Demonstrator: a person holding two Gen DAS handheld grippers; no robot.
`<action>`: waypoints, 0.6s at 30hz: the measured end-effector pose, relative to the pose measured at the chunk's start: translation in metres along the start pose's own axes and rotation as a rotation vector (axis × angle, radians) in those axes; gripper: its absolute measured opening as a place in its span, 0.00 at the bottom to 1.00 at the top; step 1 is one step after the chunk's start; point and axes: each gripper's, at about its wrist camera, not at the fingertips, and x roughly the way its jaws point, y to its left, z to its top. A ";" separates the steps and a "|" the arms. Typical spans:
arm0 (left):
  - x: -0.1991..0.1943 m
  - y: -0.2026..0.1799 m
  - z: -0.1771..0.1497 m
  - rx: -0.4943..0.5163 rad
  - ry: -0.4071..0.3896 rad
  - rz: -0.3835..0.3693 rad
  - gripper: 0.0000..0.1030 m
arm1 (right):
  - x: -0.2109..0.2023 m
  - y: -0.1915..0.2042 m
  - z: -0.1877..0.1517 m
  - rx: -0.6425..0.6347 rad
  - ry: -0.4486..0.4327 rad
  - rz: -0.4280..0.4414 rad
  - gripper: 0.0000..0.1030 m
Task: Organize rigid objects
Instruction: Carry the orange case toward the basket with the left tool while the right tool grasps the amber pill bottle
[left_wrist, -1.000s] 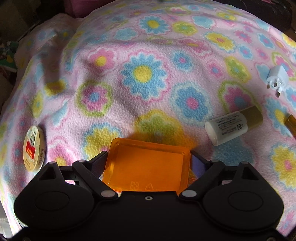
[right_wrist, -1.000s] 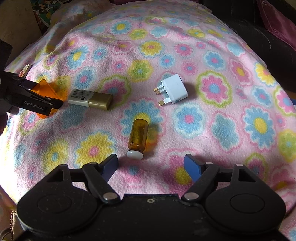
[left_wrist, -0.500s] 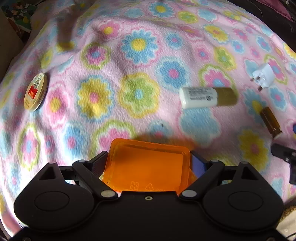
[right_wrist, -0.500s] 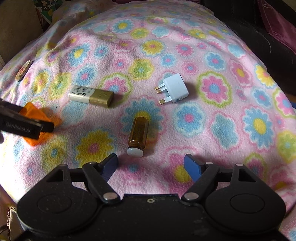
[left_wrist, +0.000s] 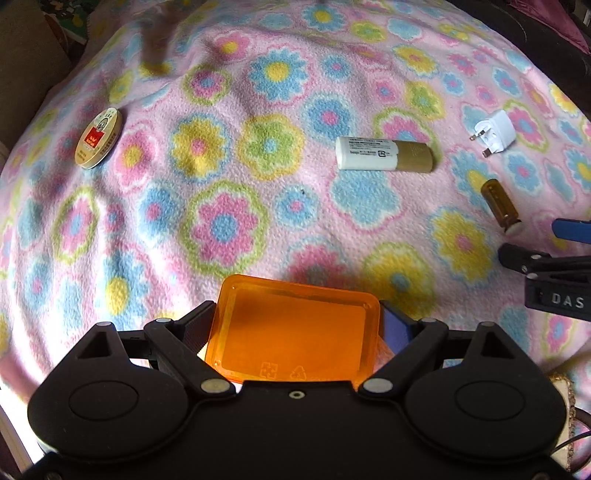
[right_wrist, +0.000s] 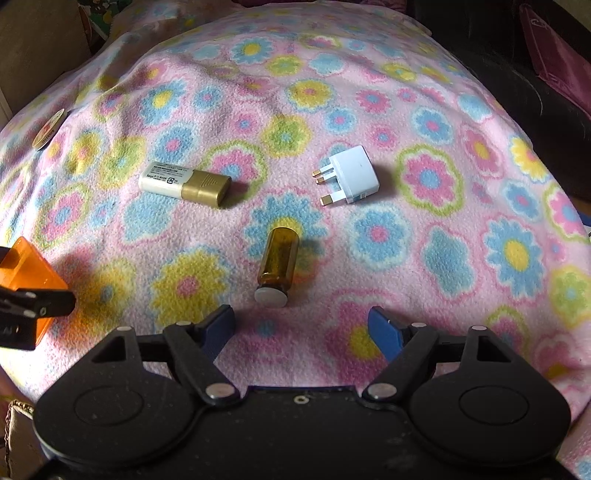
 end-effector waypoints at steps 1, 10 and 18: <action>-0.003 -0.001 -0.002 -0.003 -0.003 0.001 0.84 | 0.000 0.000 -0.001 -0.002 -0.001 -0.001 0.76; -0.031 -0.010 -0.015 -0.041 -0.029 -0.006 0.84 | -0.004 -0.002 -0.004 0.001 -0.011 0.026 0.60; -0.051 -0.018 -0.032 -0.056 -0.049 -0.008 0.84 | -0.009 -0.002 -0.007 -0.005 -0.018 0.044 0.41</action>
